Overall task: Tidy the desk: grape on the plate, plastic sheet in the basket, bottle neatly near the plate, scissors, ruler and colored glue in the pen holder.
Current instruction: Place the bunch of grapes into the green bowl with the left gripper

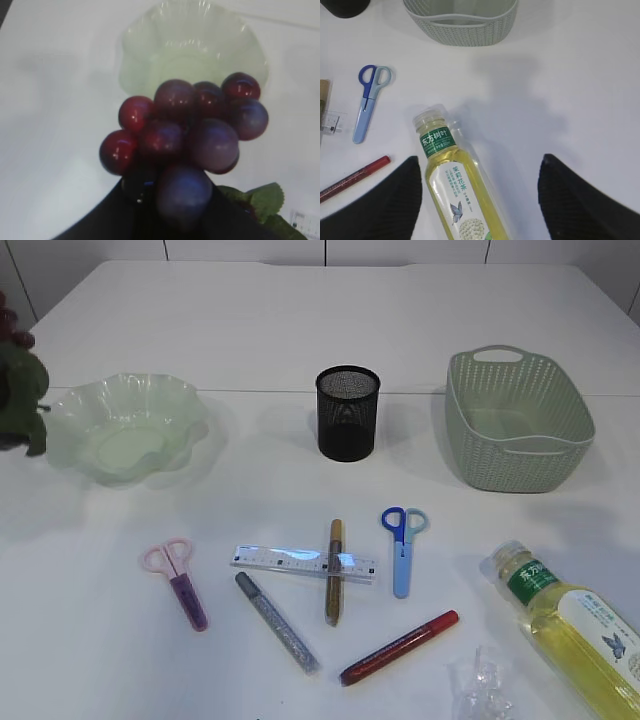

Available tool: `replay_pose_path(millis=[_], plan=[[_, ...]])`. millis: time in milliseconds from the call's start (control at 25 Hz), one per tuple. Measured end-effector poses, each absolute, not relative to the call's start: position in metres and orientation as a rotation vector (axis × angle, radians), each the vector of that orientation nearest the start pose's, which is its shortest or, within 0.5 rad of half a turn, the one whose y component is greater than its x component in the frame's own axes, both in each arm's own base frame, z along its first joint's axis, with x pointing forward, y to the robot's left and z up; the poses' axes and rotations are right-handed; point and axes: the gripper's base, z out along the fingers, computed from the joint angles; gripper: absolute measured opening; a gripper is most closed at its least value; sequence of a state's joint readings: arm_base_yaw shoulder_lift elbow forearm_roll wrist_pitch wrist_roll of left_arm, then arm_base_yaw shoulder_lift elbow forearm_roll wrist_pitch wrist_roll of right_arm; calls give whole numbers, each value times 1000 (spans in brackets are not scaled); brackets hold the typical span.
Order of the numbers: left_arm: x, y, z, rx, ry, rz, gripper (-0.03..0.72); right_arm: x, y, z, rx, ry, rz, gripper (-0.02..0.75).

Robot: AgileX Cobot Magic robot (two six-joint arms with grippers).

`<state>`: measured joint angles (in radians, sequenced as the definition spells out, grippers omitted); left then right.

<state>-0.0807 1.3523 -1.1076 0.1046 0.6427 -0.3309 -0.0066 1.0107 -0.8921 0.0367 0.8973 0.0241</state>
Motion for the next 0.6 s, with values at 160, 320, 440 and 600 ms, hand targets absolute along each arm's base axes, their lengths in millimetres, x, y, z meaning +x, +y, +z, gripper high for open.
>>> replay_pose_path(millis=[160, 320, 440, 600], plan=[[320, -21, 339, -230, 2313, -101, 159, 188, 3, 324, 67, 2498, 84, 563], [355, -24, 333, -240, 2325, -115, 159, 188, 4, 324, 70, 2498, 94, 563], [381, -26, 318, -242, 2352, -112, 159, 188, 5, 324, 76, 2497, 112, 563], [413, -30, 297, -237, 2319, -130, 159, 189, 9, 325, 94, 2490, 177, 563]])
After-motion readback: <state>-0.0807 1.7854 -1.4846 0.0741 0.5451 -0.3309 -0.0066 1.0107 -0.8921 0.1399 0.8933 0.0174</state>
